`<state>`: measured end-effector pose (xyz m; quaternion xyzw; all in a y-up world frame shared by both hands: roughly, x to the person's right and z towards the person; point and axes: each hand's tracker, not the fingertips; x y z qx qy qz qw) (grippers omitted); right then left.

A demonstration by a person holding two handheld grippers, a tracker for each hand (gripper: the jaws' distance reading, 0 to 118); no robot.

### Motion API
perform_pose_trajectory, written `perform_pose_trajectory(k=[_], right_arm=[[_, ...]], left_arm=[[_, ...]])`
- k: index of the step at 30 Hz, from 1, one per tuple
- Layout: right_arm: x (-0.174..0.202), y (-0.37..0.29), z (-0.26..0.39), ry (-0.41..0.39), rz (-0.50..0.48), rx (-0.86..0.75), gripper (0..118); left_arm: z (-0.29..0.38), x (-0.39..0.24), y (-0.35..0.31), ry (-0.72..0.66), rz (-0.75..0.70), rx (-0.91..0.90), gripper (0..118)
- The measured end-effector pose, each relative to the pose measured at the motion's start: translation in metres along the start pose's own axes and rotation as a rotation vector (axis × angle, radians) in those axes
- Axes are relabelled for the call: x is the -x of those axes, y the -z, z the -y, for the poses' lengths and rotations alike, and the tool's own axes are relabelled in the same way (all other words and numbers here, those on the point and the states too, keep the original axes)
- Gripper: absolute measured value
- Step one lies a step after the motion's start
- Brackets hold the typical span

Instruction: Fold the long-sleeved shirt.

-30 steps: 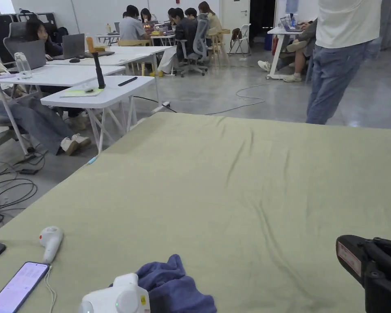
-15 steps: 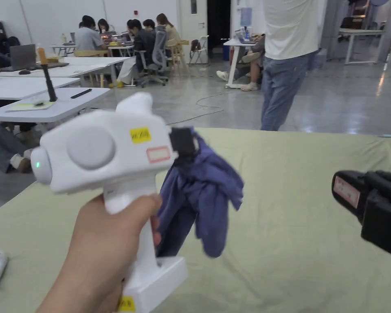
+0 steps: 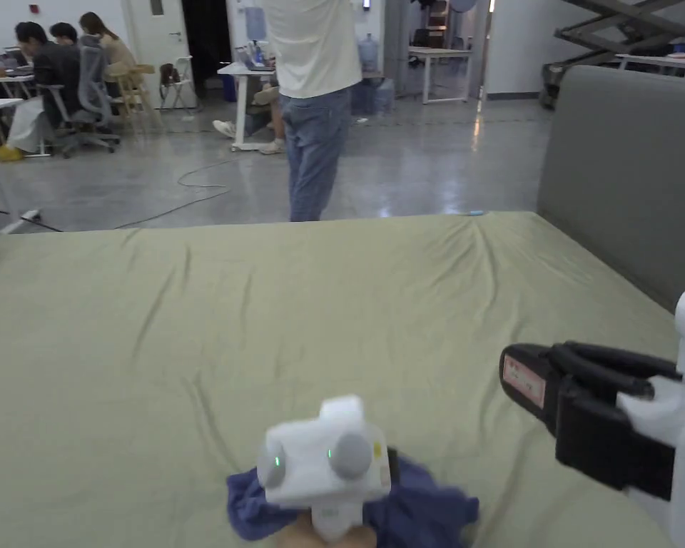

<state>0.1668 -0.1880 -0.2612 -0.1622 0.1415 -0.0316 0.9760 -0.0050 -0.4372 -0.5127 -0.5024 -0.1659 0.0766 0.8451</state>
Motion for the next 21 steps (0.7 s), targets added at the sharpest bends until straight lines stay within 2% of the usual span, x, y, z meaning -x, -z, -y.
perform_pose_trajectory(k=[3, 5, 6, 8, 9, 12, 14, 16, 18, 20, 21], right_arm=[[-0.012, -0.001, 0.016, 0.035, -0.007, 0.034, 0], [-0.018, 0.000, 0.020, 0.059, -0.002, 0.052, 0], [-0.020, 0.002, 0.020, 0.062, 0.002, 0.054, 0], [-0.022, 0.005, 0.019, 0.077, 0.006, 0.053, 0], [-0.022, 0.005, 0.017, 0.089, 0.002, 0.044, 0], [-0.019, 0.006, 0.012, 0.115, -0.038, 0.007, 0], [-0.014, 0.010, 0.013, 0.117, -0.046, 0.004, 0], [-0.010, 0.018, 0.018, 0.124, -0.067, 0.017, 0], [-0.004, 0.029, 0.029, 0.141, -0.091, 0.046, 0], [0.001, 0.043, 0.044, 0.171, -0.111, 0.104, 0], [0.003, 0.049, 0.053, 0.184, -0.115, 0.130, 0]], left_arm=[[0.046, 0.000, 0.067, 0.030, -0.136, 0.147, 9], [0.046, -0.004, 0.047, -0.001, -0.088, -0.013, 9], [0.037, -0.007, 0.040, -0.006, -0.091, 0.000, 24], [0.015, -0.003, 0.009, -0.045, 0.012, 0.037, 90], [0.007, 0.000, -0.011, -0.065, 0.076, 0.009, 114], [-0.007, 0.016, -0.104, -0.105, 0.221, -0.246, 117], [-0.001, 0.032, -0.155, -0.076, 0.217, -0.372, 117], [0.012, 0.055, -0.182, -0.067, 0.180, -0.415, 117], [0.035, 0.072, -0.188, -0.044, 0.036, -0.368, 118], [0.065, 0.088, -0.174, -0.024, -0.110, -0.181, 115], [0.079, 0.098, -0.167, -0.031, -0.113, -0.142, 96]])
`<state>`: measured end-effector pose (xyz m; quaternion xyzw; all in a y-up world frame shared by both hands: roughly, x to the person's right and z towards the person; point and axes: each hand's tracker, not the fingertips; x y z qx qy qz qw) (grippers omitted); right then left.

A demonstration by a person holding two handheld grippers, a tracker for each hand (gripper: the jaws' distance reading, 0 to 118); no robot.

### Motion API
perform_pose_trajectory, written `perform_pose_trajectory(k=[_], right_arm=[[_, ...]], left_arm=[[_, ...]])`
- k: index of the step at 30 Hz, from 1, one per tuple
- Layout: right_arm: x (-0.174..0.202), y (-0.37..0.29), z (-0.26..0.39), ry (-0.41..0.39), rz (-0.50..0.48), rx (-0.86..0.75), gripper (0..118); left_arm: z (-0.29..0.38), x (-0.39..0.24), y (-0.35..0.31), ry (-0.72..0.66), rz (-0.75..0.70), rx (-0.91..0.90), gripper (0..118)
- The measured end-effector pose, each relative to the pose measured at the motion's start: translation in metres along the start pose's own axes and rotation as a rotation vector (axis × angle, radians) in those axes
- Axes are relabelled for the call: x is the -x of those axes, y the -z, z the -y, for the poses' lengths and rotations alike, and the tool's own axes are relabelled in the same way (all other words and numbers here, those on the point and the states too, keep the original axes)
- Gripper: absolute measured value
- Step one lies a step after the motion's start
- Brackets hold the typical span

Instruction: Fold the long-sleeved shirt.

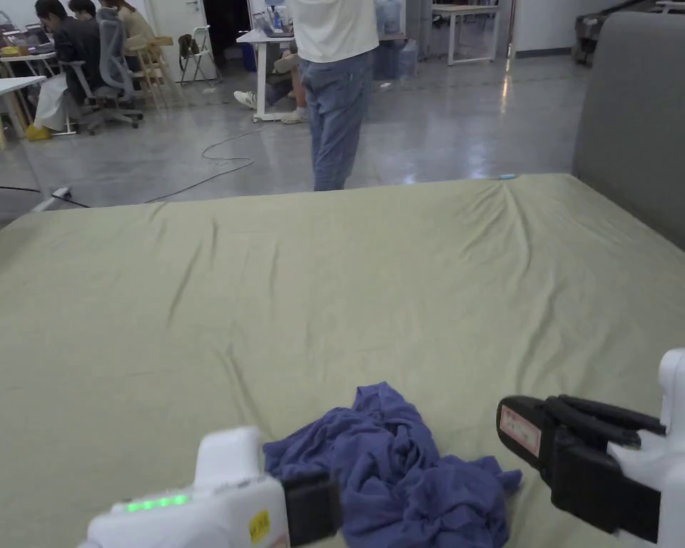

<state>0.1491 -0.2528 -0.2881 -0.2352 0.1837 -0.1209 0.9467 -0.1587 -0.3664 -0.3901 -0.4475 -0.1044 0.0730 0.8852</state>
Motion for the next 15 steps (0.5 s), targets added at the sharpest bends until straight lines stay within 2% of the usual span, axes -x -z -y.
perform_pose_trajectory(k=[1, 2, 3, 7, 8, 9, 10, 11, 14, 15], right_arm=[[0.000, 0.008, 0.008, 0.017, 0.000, 0.025, 0], [-0.001, 0.016, 0.015, 0.033, -0.007, 0.049, 0], [-0.002, 0.021, 0.020, 0.040, -0.010, 0.057, 0], [-0.004, 0.039, 0.029, 0.049, -0.006, 0.108, 0], [-0.006, 0.041, 0.030, 0.050, -0.008, 0.113, 0], [-0.007, 0.042, 0.031, 0.047, -0.012, 0.122, 0], [-0.009, 0.044, 0.032, 0.044, -0.010, 0.130, 0], [-0.011, 0.046, 0.033, 0.045, 0.004, 0.135, 0], [-0.024, 0.050, 0.037, 0.076, 0.038, 0.157, 0], [-0.029, 0.052, 0.038, 0.087, 0.052, 0.166, 0]], left_arm=[[0.016, 0.009, 0.006, -0.035, 0.044, 0.043, 57], [0.030, 0.017, 0.015, -0.083, 0.058, 0.086, 8], [0.042, 0.022, 0.022, -0.111, 0.038, 0.123, 0], [0.037, 0.027, 0.045, -0.117, 0.060, 0.123, 0], [0.022, 0.028, 0.053, -0.136, 0.074, 0.081, 2], [0.004, 0.028, 0.062, -0.123, 0.091, 0.040, 36], [-0.016, 0.029, 0.077, -0.114, 0.072, -0.018, 87], [-0.035, 0.027, 0.096, -0.095, 0.044, -0.046, 118], [-0.084, 0.035, 0.164, -0.031, -0.076, -0.027, 117], [-0.095, 0.017, 0.157, -0.006, -0.110, 0.015, 117]])
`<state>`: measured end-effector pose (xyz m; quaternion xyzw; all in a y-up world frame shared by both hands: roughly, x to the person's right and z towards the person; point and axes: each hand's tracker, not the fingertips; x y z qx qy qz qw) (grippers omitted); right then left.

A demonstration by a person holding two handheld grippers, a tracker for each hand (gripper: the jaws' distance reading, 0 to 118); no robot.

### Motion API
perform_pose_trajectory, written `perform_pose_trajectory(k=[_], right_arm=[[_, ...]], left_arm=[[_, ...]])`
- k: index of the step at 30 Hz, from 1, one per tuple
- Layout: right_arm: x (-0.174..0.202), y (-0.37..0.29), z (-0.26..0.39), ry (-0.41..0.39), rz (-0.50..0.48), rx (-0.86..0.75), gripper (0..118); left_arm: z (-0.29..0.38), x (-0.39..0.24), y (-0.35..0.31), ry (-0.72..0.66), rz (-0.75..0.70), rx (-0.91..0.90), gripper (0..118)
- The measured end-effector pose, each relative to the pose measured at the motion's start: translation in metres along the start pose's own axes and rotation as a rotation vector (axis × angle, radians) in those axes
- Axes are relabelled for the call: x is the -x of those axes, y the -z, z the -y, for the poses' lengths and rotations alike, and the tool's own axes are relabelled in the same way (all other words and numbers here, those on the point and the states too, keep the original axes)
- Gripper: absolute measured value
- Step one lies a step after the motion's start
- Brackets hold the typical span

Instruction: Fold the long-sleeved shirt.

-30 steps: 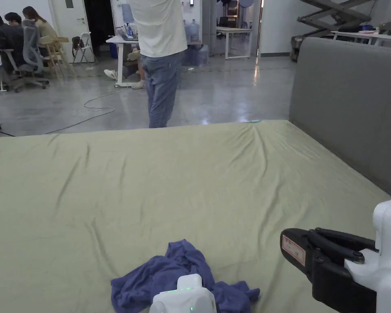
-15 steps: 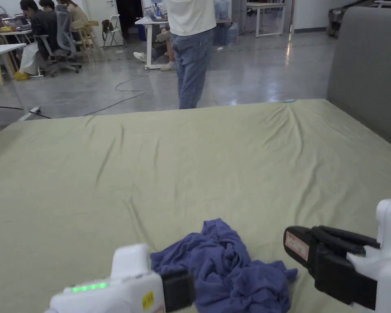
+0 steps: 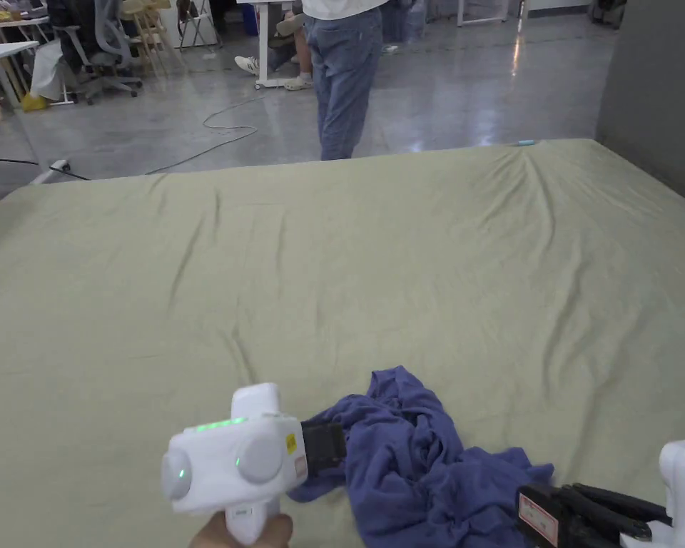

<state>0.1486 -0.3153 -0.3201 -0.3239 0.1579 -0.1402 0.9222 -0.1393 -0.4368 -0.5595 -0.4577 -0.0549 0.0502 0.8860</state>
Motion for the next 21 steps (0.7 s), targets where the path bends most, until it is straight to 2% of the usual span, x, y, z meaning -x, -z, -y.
perform_pose_trajectory(k=[2, 3, 4, 6, 7, 9, 10, 11, 12, 13, 14, 15, 16, 17, 18, 20, 21], right_arm=[[-0.011, 0.003, 0.003, 0.011, 0.033, 0.021, 0], [-0.015, 0.005, 0.004, 0.010, 0.047, 0.031, 0], [-0.021, 0.007, 0.005, 0.011, 0.066, 0.042, 0], [-0.032, 0.015, 0.005, 0.021, 0.091, 0.071, 0], [-0.037, 0.019, 0.004, 0.028, 0.104, 0.084, 0], [-0.046, 0.031, 0.002, 0.045, 0.132, 0.110, 0], [-0.051, 0.039, 0.001, 0.048, 0.128, 0.118, 0], [-0.055, 0.046, 0.001, 0.049, 0.126, 0.123, 0], [-0.060, 0.056, 0.000, 0.068, 0.116, 0.139, 0], [-0.066, 0.069, -0.002, 0.083, 0.111, 0.166, 10], [-0.072, 0.084, -0.004, 0.107, 0.151, 0.207, 47], [-0.079, 0.104, -0.006, 0.141, 0.177, 0.257, 102], [-0.086, 0.125, -0.008, 0.146, 0.185, 0.294, 118], [-0.092, 0.142, -0.007, 0.136, 0.168, 0.237, 117], [-0.102, 0.162, -0.005, 0.147, 0.175, 0.256, 117], [-0.114, 0.202, -0.002, 0.152, 0.265, 0.368, 117], [-0.119, 0.220, 0.001, 0.177, 0.277, 0.428, 113]], left_arm=[[-0.016, 0.000, 0.032, -0.021, -0.007, 0.090, 116], [-0.019, 0.000, 0.043, -0.038, 0.017, 0.119, 109], [-0.017, 0.008, 0.066, -0.027, 0.005, 0.148, 97], [-0.012, 0.004, 0.081, 0.035, -0.057, 0.219, 48], [-0.009, 0.003, 0.083, 0.061, -0.081, 0.241, 46], [-0.002, -0.005, 0.043, 0.026, -0.034, 0.156, 37], [-0.002, -0.004, 0.028, -0.011, 0.065, 0.155, 29], [-0.003, -0.002, 0.017, -0.072, 0.172, 0.174, 2], [-0.010, 0.018, 0.047, -0.144, 0.213, 0.208, 0], [-0.011, 0.021, 0.038, -0.154, 0.195, 0.186, 0], [-0.014, 0.023, 0.032, -0.142, 0.194, 0.163, 0], [-0.017, 0.027, 0.025, -0.122, 0.203, 0.144, 0], [-0.007, 0.020, 0.016, -0.103, 0.195, 0.107, 0], [-0.008, 0.023, 0.011, -0.103, 0.206, 0.099, 0], [-0.009, 0.025, 0.007, -0.106, 0.219, 0.094, 0], [0.000, 0.019, -0.015, -0.087, 0.217, 0.054, 0], [0.002, 0.020, -0.019, -0.082, 0.209, 0.040, 0]])
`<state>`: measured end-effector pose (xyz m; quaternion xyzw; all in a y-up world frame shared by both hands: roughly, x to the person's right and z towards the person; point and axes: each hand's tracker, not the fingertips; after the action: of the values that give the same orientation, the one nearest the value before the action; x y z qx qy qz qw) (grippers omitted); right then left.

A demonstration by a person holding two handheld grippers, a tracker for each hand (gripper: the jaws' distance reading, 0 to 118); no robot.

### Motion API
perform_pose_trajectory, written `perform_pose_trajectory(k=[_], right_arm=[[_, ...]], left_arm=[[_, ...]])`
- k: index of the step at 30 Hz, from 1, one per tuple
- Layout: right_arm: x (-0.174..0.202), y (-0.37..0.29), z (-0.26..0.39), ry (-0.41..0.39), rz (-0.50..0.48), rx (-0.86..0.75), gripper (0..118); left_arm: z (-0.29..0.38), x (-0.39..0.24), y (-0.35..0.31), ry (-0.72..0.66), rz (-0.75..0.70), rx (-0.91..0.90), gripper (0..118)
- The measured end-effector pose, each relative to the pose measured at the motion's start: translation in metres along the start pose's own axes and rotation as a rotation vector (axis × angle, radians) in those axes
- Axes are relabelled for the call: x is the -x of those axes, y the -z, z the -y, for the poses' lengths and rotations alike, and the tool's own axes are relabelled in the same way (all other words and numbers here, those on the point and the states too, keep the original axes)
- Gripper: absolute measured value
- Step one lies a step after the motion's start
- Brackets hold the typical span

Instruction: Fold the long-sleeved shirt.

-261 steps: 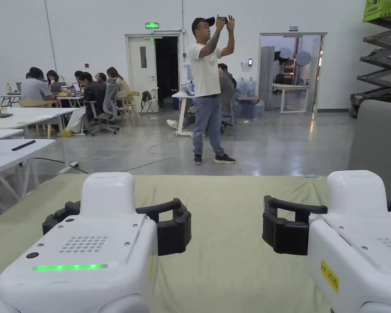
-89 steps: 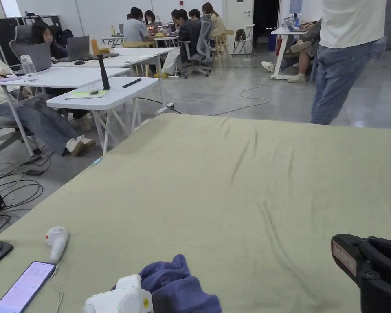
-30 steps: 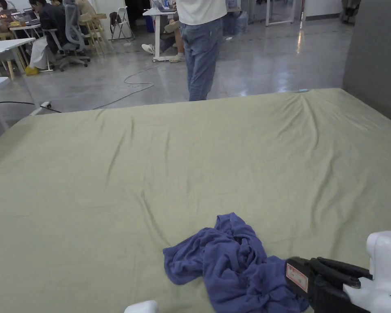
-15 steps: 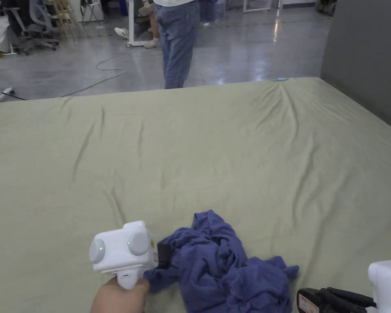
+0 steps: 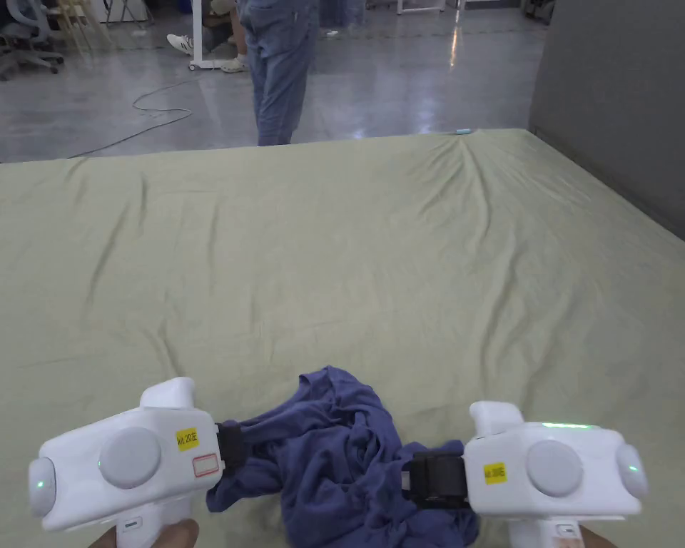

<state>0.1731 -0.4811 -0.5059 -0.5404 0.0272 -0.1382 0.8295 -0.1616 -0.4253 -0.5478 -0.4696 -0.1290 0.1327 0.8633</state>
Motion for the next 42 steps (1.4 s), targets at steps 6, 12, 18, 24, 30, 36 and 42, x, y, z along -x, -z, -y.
perform_pose_trajectory(k=[6, 12, 18, 24, 30, 36, 42], right_arm=[[0.001, -0.005, 0.000, 0.054, -0.036, 0.035, 24], [0.018, -0.126, -0.017, -0.075, -0.116, -0.196, 21], [0.037, -0.256, -0.087, -0.191, -0.045, -0.409, 21], [0.073, -0.330, -0.173, -0.234, 0.095, -0.474, 21], [0.102, -0.343, -0.271, -0.173, 0.124, -0.396, 21], [0.129, -0.321, -0.324, -0.184, 0.166, -0.380, 21], [0.117, -0.236, -0.318, -0.222, 0.159, -0.331, 22]], left_arm=[[0.007, 0.011, -0.025, -0.026, 0.009, -0.011, 0], [-0.013, 0.021, -0.098, -0.170, 0.123, -0.135, 0], [-0.075, 0.015, -0.201, -0.180, 0.190, -0.372, 0], [-0.159, 0.020, -0.272, -0.223, 0.161, -0.524, 0], [-0.242, 0.013, -0.296, -0.201, 0.069, -0.566, 0], [-0.294, 0.008, -0.276, -0.186, 0.010, -0.523, 0], [-0.285, 0.040, -0.200, -0.225, -0.037, -0.391, 0]])
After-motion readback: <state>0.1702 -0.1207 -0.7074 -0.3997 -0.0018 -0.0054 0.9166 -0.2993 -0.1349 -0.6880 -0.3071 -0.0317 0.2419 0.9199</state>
